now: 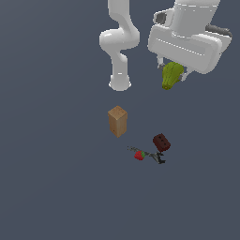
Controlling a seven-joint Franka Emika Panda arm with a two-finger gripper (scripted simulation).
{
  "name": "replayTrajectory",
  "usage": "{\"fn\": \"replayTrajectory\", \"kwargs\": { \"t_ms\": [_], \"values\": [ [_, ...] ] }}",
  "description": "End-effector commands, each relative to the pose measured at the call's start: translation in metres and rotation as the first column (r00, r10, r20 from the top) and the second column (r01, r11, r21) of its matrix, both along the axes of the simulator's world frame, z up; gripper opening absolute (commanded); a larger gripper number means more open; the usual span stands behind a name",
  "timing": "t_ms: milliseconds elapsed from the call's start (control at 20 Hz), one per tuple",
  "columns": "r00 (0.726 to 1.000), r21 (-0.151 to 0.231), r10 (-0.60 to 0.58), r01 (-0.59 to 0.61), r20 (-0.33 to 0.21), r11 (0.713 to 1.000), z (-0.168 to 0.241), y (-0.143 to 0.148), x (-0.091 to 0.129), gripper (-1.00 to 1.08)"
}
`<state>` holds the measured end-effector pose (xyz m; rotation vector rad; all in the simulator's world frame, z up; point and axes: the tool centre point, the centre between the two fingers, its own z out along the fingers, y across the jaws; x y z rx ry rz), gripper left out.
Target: Pick up a designated object from a clutter of objects.
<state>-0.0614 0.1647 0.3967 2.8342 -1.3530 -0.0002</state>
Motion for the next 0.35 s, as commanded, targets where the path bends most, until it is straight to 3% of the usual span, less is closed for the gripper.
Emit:
{"fn": "replayTrajectory", "kwargs": {
  "t_ms": [0, 300],
  "values": [
    [1.000, 0.000, 0.000, 0.000, 0.001, 1.000, 0.0057, 0.0005, -0.0021, -1.00],
    [1.000, 0.001, 0.000, 0.000, 0.001, 1.000, 0.0045, 0.0008, -0.0004, -1.00]
  ]
}}
